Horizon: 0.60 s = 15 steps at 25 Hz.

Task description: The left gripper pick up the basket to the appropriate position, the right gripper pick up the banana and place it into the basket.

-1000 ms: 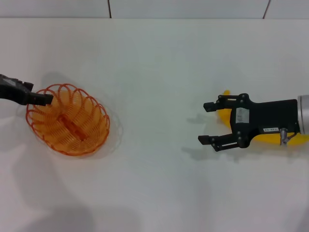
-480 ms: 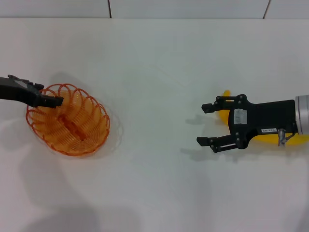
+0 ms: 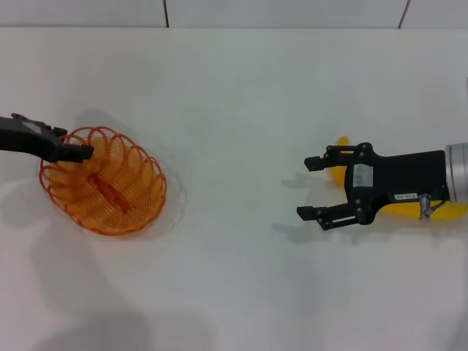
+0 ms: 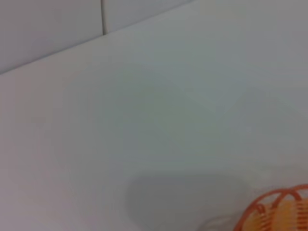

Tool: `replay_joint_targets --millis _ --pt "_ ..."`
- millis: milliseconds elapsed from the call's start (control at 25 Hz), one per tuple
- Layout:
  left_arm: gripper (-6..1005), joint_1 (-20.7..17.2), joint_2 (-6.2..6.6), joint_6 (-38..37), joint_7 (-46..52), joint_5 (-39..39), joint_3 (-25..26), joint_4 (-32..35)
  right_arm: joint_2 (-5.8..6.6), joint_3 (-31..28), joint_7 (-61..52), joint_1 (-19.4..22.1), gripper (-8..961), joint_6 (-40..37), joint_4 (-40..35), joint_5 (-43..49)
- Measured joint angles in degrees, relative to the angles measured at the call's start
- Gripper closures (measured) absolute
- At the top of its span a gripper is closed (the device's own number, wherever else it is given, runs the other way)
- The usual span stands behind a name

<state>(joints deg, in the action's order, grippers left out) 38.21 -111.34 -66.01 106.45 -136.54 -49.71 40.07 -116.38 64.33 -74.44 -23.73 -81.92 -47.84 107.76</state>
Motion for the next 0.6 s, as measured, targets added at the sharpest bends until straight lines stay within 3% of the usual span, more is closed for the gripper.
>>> replay_joint_targets --millis 200,320,600 --pt "235 0.05 -1.14 0.65 -1.18 -2.04 -0.31 0.00 0.00 0.00 -0.02 0.00 91 0.01 0.05 0.00" --pt "443 0.14 -1.75 1.00 -1.91 -2.81 -0.35 0.21 -0.06 0.00 -0.08 0.00 91 0.01 0.11 0.00" --pt "689 0.17 -2.10 1.23 -2.10 -3.57 -0.39 0.56 -0.07 0.00 -0.18 0.00 91 0.01 0.19 0.00"
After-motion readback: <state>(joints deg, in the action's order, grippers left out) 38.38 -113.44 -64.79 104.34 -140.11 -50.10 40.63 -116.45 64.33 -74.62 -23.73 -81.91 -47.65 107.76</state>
